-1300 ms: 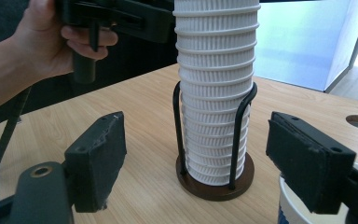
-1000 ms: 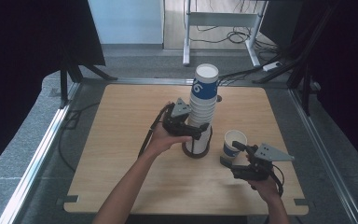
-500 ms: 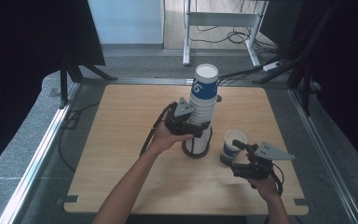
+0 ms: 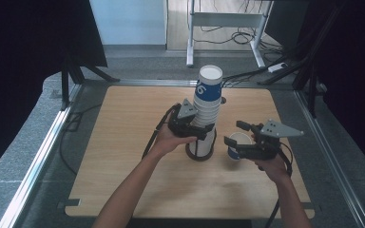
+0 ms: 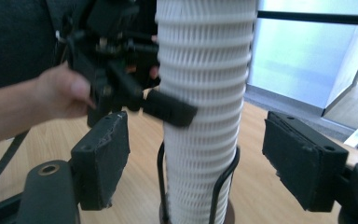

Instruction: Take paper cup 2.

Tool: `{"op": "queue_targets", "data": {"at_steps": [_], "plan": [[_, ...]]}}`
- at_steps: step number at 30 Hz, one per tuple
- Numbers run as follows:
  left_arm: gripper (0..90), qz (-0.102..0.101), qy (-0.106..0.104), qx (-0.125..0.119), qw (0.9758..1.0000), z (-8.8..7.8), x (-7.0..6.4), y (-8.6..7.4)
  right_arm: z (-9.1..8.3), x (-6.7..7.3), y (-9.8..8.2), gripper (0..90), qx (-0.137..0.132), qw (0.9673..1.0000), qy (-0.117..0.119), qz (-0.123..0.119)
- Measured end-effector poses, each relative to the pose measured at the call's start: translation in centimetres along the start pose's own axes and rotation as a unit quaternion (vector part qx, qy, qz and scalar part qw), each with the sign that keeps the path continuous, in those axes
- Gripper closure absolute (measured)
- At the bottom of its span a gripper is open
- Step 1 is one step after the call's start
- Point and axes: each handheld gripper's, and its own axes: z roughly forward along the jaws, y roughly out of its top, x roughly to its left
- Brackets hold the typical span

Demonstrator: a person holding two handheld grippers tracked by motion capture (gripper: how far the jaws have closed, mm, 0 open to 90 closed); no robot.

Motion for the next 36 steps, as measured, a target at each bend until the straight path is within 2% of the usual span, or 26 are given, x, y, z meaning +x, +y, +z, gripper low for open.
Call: {"op": "queue_targets", "data": {"at_steps": [8,12,24,36], "plan": [[12.4,-0.003,-0.001,0.002,1.0,0.0,-0.1,0.1,0.3,-1.1,4.2,22.4,-0.012,0.9998,0.012,-0.005],[12.4,-0.002,0.0,0.003,1.0,-0.1,-0.1,0.1,0.8,-1.2,6.0,21.9,-0.007,0.9997,0.016,-0.018],[12.4,-0.004,0.002,0.002,1.0,0.0,-0.2,0.1,2.8,-1.4,10.9,19.7,-0.006,0.9988,0.037,-0.03],[12.4,-0.004,0.002,0.005,1.0,-0.1,-0.2,0.2,5.8,-1.4,12.9,17.2,0.006,0.9986,0.044,-0.029]]}}
